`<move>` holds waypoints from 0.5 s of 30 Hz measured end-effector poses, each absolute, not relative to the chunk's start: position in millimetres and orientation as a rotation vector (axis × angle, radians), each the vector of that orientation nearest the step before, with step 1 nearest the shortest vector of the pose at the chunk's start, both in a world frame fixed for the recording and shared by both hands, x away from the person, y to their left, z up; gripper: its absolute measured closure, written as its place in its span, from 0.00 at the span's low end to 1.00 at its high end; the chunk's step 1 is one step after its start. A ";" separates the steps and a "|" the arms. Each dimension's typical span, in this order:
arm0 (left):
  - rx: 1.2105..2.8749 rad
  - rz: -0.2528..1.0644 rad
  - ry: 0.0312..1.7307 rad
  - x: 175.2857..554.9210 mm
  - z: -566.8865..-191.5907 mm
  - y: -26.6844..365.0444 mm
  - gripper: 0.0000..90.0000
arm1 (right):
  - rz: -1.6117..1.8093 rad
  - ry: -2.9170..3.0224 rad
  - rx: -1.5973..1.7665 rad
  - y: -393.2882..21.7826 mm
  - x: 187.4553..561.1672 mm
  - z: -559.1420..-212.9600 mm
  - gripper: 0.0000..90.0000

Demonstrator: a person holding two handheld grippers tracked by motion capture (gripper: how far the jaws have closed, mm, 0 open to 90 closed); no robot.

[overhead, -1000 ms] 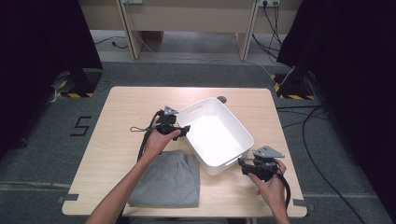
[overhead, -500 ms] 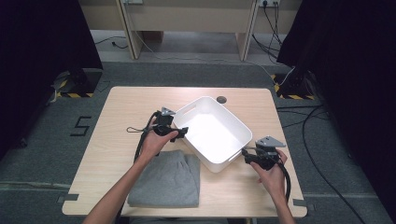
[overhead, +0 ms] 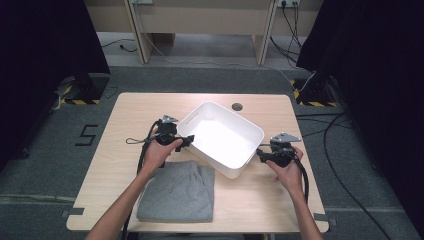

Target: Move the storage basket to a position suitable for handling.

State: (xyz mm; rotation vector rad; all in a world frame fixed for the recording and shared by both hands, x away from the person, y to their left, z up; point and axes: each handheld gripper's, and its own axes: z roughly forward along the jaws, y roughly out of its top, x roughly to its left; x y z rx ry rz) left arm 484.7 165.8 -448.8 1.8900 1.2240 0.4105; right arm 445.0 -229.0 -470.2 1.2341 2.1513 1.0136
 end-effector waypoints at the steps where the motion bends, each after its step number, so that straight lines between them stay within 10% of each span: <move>1: 1.904 0.422 1.225 488.5 -448.3 167.6 0.30 | 1.014 2.157 1.238 -229.6 446.4 -470.0 0.37; 15: 1.948 0.459 1.233 487.4 -449.9 178.3 0.31 | 1.027 2.165 1.243 -231.7 472.6 -470.9 0.37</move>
